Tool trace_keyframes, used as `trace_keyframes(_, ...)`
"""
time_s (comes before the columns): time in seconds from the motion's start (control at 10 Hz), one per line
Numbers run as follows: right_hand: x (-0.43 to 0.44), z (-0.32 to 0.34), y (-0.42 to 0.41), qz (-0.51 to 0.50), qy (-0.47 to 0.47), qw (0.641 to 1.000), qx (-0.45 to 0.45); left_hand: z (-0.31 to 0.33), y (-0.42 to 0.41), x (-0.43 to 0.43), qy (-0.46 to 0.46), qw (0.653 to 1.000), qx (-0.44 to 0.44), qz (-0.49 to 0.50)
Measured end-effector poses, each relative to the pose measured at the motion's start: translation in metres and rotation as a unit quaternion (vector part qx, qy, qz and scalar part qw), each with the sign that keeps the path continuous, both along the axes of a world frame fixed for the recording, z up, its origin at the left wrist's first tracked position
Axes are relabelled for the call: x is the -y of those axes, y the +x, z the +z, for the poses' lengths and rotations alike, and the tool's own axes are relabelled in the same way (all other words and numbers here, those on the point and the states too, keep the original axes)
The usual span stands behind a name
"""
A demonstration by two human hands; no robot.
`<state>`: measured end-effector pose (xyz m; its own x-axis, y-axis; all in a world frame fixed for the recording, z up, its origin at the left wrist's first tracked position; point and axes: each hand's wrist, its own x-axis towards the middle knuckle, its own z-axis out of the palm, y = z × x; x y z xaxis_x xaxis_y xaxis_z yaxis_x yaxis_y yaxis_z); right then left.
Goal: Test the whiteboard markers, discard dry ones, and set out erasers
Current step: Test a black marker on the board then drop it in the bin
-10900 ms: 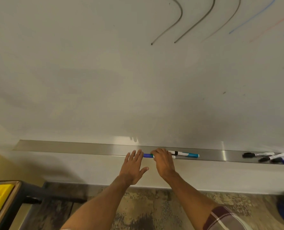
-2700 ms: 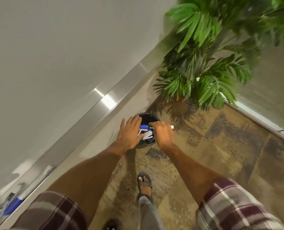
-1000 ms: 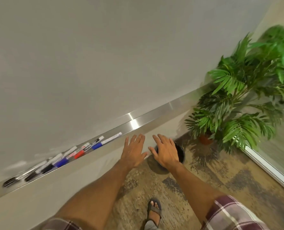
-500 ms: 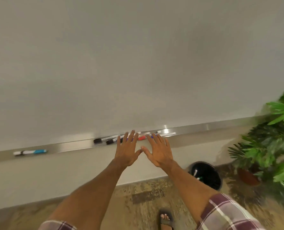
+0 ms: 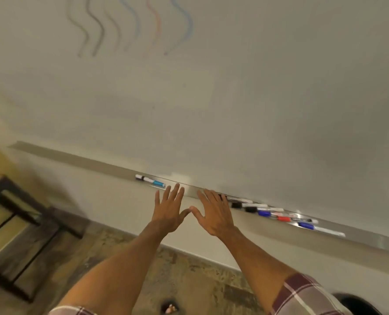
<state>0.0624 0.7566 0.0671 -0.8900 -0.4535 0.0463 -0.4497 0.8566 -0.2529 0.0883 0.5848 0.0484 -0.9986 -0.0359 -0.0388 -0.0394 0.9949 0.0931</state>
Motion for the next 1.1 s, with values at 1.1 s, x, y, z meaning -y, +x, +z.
trace_keyframes(1.1,0.267,-0.062,-0.120,0.069,0.039,0.997,0.014,-0.050,-0.067,0.274,0.016,0.990,0.089,0.109)
